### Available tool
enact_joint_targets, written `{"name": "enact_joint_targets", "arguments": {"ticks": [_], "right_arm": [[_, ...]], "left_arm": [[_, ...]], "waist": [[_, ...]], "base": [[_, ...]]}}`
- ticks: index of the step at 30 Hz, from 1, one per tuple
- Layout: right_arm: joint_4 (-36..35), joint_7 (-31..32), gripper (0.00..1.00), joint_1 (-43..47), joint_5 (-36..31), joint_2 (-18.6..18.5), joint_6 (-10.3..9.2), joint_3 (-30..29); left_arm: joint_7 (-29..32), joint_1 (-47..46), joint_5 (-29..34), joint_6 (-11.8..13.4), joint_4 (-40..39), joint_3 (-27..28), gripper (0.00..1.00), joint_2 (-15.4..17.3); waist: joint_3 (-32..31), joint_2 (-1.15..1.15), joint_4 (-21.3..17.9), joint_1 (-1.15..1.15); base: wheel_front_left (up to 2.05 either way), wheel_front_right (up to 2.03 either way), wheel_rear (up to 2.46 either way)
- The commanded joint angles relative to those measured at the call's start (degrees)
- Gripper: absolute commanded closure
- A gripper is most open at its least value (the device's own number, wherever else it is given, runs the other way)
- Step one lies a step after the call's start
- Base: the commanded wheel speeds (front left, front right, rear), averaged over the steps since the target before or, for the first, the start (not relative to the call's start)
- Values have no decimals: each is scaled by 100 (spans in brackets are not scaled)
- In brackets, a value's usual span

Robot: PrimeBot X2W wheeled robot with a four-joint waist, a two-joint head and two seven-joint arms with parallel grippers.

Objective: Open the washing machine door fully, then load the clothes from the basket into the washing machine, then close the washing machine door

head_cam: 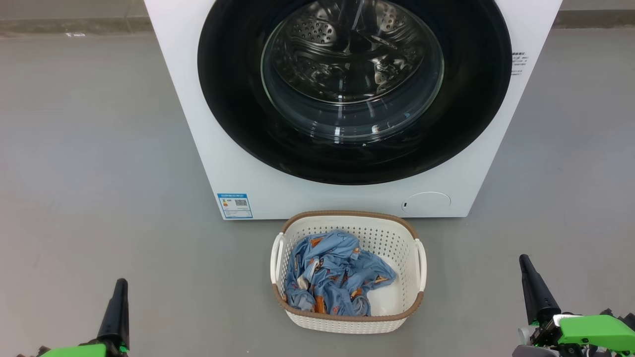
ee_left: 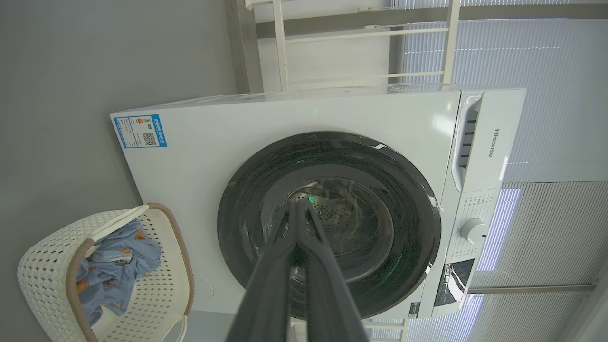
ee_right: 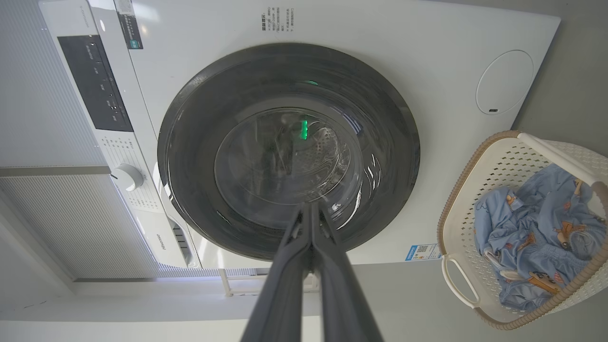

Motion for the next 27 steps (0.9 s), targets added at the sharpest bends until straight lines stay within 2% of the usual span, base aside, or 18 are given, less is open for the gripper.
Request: {"name": "enact_joint_targets", "arguments": {"ticks": [1, 27], "right_arm": [[-132, 28, 100, -247, -68, -23, -5, 137], [-132, 28, 100, -247, -68, -23, -5, 137]], "left_arm": [[19, -243, 27, -25, -103, 180, 100, 93], [19, -243, 27, -25, -103, 180, 100, 93]], "waist": [[0, 0, 0, 0], [0, 0, 0, 0]], "base": [[0, 0, 0], [0, 0, 0]]}}
